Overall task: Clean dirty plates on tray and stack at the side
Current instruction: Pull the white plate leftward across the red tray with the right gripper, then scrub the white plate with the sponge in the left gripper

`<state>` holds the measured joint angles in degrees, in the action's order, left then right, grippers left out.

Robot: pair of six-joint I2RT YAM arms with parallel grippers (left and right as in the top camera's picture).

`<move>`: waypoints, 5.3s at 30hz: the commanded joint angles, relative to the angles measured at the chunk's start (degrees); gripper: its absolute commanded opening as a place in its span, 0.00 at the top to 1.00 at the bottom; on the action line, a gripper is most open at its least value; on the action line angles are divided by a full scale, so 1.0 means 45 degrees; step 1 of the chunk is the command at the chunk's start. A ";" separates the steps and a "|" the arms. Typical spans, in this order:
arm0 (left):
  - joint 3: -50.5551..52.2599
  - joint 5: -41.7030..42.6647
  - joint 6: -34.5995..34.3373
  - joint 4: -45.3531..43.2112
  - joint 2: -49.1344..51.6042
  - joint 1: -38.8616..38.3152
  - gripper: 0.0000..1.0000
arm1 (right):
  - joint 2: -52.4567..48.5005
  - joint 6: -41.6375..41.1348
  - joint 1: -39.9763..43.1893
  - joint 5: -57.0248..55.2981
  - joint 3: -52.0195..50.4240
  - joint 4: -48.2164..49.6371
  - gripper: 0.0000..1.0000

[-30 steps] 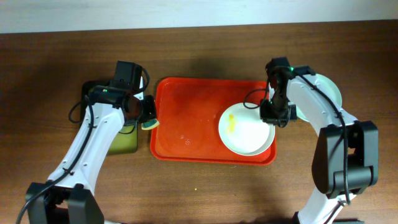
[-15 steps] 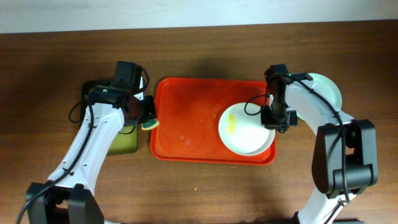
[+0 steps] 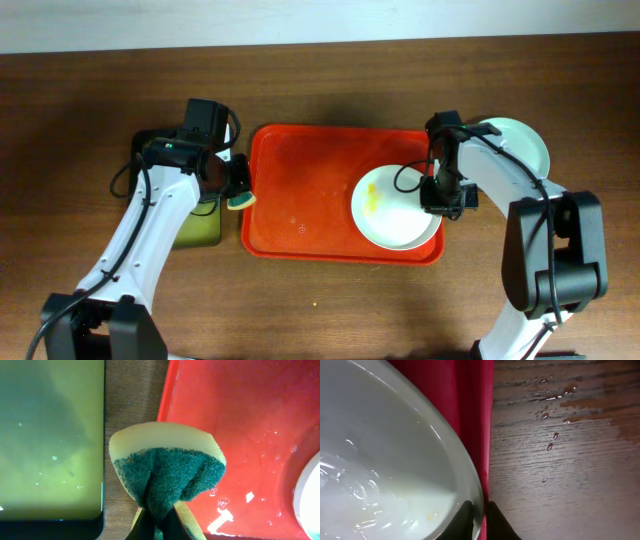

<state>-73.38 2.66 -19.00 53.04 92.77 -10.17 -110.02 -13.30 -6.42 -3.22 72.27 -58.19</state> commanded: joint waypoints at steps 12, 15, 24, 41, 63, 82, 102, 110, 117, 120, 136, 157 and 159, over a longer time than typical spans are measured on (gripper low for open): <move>0.0063 0.0136 0.0204 0.0000 -0.0189 0.0019 1.00 | -0.0083 0.0010 0.0005 0.0306 0.0782 -0.0777 0.89; 0.0063 0.0136 0.0204 0.0034 -0.0189 0.0019 1.00 | -0.0087 0.0000 0.0015 0.0272 0.0374 -0.0384 0.89; 0.0063 0.0136 0.0204 0.0029 -0.0189 0.0019 1.00 | -0.0087 0.0005 0.0015 -0.0763 0.0374 -0.0355 0.84; 0.0063 0.0136 0.0204 0.0029 -0.0189 0.0019 1.00 | -0.0092 0.0005 0.0000 0.1836 -0.0185 0.0578 0.89; 0.0063 0.0141 0.0199 -0.0019 -0.0189 0.0019 1.00 | 0.0102 -0.0408 -0.0651 0.4391 0.1137 0.0777 0.67; 0.0063 0.0141 0.0204 -0.0015 -0.0189 0.0019 1.00 | 0.0029 0.0233 -0.0685 0.4051 0.0131 0.1321 0.49; 0.0063 0.0141 0.0199 -0.0019 -0.0189 0.0019 1.00 | -0.0015 0.0141 -0.1753 0.3725 -0.1078 0.2715 0.89; 0.0063 0.1054 0.0199 -0.0253 -0.0189 0.0010 1.00 | -0.0015 -0.1545 -0.1753 0.4095 -0.1083 0.2875 0.94; 0.0063 0.1132 0.0194 -0.0510 -0.0189 -0.0413 1.00 | -0.0015 -0.1540 -0.1753 0.4090 -0.1083 0.2997 0.96; 0.0063 0.1132 0.0194 -0.0627 -0.0189 -0.0423 1.00 | -0.0019 -0.1545 -0.1753 0.4090 -0.1083 0.3036 0.96; 0.0063 0.1632 -0.0238 -0.1117 -0.0189 -0.0491 1.00 | -0.0019 -0.1535 -0.1904 0.3959 -0.1083 0.3497 0.96; 0.0063 0.2229 -0.1972 -0.3055 0.3235 -0.3740 1.00 | -0.0019 -0.3876 -0.3167 0.2987 -0.1083 0.4561 0.96; 0.0063 0.2229 -0.2433 -0.3429 0.3580 -0.3798 1.00 | -0.0019 -0.3876 -0.3167 0.2987 -0.1083 0.4566 0.96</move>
<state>-73.36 12.05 -26.92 39.27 106.54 -26.74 -110.00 -30.00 -20.32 13.80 68.01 -37.58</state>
